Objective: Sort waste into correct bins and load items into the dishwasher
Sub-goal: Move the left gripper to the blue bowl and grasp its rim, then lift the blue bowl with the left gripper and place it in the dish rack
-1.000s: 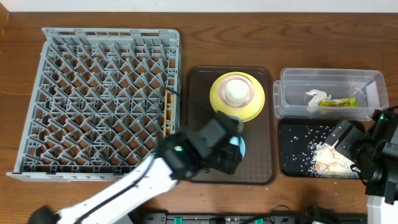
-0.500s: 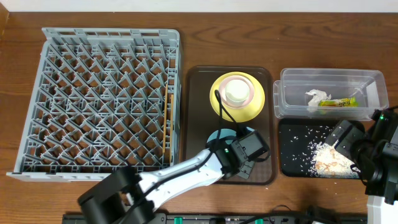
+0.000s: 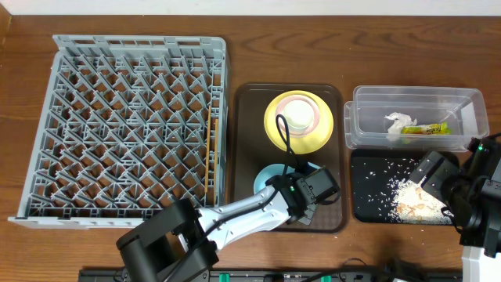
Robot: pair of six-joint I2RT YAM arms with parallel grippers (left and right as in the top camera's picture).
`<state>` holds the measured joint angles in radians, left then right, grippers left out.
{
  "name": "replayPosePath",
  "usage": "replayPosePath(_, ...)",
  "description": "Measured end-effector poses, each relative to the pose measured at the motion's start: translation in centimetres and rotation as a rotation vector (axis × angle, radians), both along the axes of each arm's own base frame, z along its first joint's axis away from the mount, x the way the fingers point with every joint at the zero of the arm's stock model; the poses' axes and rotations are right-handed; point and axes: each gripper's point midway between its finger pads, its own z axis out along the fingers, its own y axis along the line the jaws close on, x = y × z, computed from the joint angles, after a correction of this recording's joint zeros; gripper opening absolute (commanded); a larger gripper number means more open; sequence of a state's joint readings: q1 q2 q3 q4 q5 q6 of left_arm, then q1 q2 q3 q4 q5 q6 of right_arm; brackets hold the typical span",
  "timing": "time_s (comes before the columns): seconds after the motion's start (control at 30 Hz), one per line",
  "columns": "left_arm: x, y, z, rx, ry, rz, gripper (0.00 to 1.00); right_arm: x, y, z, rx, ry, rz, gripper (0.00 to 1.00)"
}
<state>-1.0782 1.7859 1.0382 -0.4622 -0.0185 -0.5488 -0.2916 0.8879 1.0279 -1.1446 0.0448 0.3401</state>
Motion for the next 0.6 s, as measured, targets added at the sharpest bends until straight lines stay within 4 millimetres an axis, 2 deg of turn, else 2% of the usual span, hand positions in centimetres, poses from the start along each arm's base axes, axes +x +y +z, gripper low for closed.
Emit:
replayPosePath(0.43,0.8,0.1,0.5,0.009,-0.041,0.01,0.08,0.0,0.0,0.0,0.0,0.0,0.0,0.99)
replayPosePath(0.53,1.1,-0.1,2.1,-0.04,-0.043,0.021,0.07,0.0,0.0,0.0,0.0,0.0,0.0,0.99)
replayPosePath(0.6,1.6,-0.6,4.6,-0.122,-0.041,0.026,0.08,0.0,0.0,0.0,0.0,0.0,0.0,0.99)
